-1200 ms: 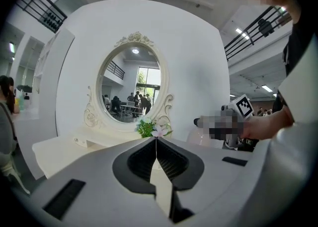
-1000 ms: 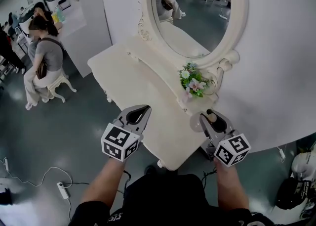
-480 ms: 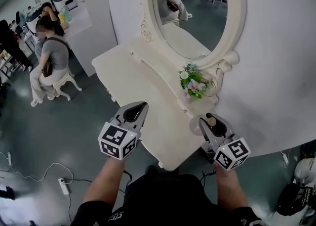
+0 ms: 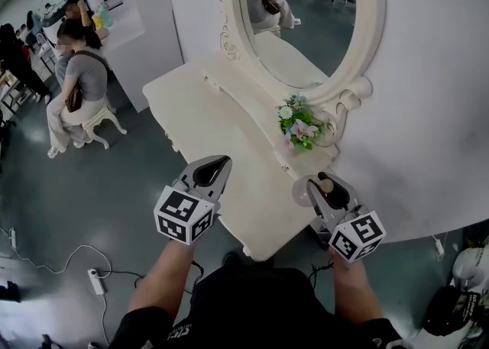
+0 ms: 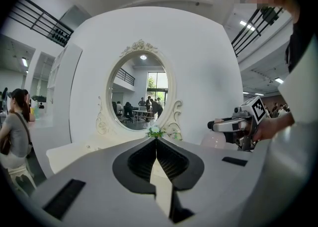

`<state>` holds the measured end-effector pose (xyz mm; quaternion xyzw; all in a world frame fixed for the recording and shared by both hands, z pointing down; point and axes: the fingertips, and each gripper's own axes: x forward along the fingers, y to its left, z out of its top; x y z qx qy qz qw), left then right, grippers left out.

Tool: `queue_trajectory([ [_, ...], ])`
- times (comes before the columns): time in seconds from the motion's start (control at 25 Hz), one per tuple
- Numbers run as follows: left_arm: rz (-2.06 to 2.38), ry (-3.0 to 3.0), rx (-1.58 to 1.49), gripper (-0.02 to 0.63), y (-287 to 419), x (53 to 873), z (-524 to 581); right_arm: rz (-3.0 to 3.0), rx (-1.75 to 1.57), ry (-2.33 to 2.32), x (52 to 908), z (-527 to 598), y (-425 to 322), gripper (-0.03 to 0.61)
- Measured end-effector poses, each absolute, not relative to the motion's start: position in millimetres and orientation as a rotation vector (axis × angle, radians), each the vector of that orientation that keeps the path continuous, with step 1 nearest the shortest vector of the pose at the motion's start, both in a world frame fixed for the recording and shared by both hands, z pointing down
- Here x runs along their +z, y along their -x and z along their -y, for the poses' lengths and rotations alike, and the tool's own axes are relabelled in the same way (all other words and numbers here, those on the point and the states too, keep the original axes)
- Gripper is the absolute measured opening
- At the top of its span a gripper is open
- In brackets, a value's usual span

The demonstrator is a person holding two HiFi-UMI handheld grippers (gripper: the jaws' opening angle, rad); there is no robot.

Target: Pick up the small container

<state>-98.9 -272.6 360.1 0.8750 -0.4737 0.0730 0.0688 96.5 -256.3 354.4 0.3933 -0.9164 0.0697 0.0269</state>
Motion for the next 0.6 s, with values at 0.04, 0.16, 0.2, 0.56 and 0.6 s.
queue_trajectory([
  [0.04,1.427,-2.635,0.221,0.005,98.4,360.3,272.6,2.832,0.211,-1.213,353.2,256.7,-96.4,0.135],
  [0.16,1.432,-2.635,0.224,0.005,98.0,360.4,271.3,2.837,0.193,-1.204,347.8,257.0,-95.0,0.135],
  [0.2,1.433,-2.634,0.224,0.005,98.2,360.5,270.9,2.841,0.189,-1.201,345.9,257.3,-94.3,0.135],
  [0.56,1.439,-2.625,0.222,0.005,94.3,363.0,268.3,2.865,0.181,-1.179,336.9,254.4,-94.3,0.135],
  [0.6,1.440,-2.623,0.222,0.005,94.1,363.1,268.2,2.867,0.180,-1.177,336.5,254.0,-94.3,0.135],
])
